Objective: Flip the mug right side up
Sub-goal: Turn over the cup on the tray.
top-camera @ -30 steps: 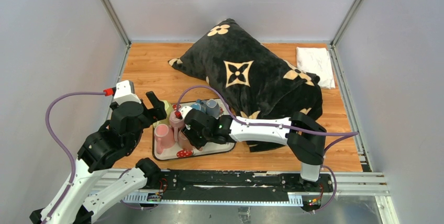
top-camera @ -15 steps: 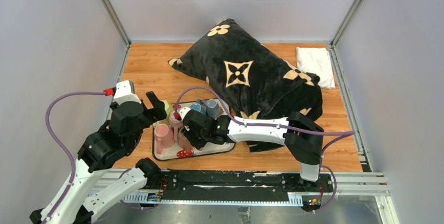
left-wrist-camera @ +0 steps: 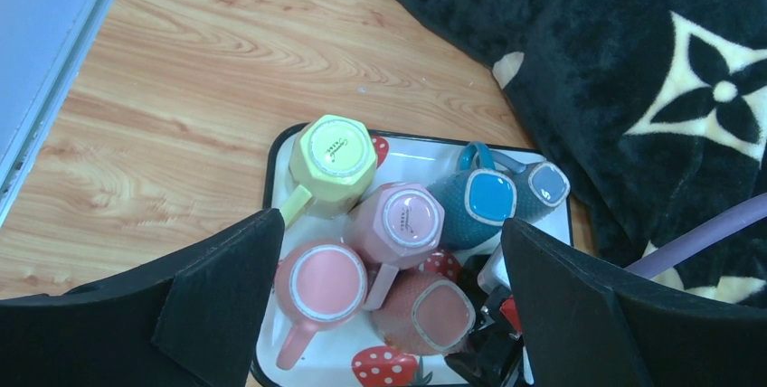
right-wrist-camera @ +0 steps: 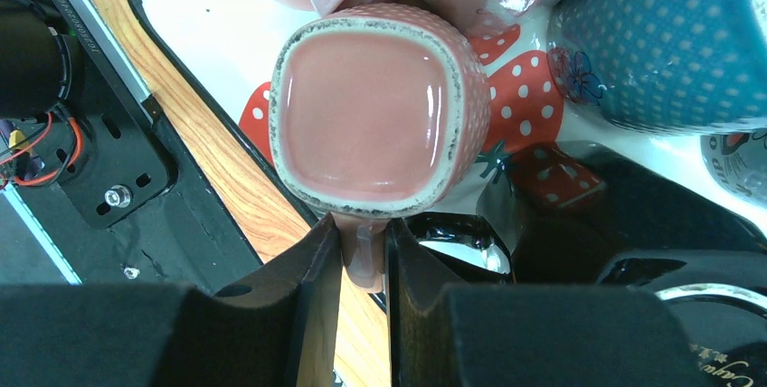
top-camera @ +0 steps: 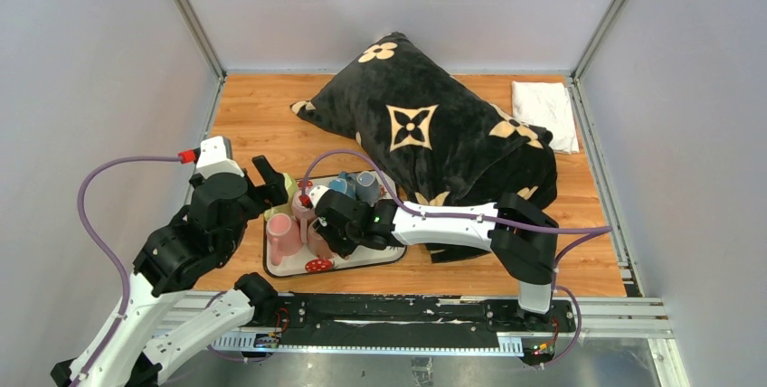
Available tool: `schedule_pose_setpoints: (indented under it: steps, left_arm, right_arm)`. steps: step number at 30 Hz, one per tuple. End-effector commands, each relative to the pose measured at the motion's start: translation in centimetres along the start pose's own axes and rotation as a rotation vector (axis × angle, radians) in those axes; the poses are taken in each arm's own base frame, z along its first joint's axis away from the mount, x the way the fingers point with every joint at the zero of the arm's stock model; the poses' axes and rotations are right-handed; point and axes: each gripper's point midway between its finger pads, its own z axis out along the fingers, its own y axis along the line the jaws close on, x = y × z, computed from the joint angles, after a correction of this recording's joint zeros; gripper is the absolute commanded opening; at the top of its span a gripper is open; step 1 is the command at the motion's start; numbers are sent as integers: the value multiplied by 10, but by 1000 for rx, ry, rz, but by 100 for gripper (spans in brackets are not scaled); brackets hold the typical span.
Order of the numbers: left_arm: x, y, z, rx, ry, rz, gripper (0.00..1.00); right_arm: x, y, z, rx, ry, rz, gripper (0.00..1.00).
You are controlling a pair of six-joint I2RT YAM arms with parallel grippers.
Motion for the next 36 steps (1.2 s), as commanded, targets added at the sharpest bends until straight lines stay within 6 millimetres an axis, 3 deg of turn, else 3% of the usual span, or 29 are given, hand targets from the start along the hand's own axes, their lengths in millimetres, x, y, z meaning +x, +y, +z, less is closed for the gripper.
schedule_pose_setpoints:
  steps: [1,8,25,31,36]
  left_arm:
    - [-14,-4,-2,4,-39,-23,99]
    - [-15,-13,1,36,-45,-40,99]
    - [-18,-10,3,29,-85,-68,99]
    - [-23,-22,7,66,-98,-82,99]
    - [-39,-36,1,136,-135,-104,99]
  right_arm:
    - [-17,3,-12,0,-57,-23,0]
    - [-30,19,-36,-103,-130,-37,0]
    - [-42,25,-54,-140,-195,-32,0]
    - [-51,25,-77,-165,-251,-15,0]
    - [-72,26,-109,-226,-388,-3,0]
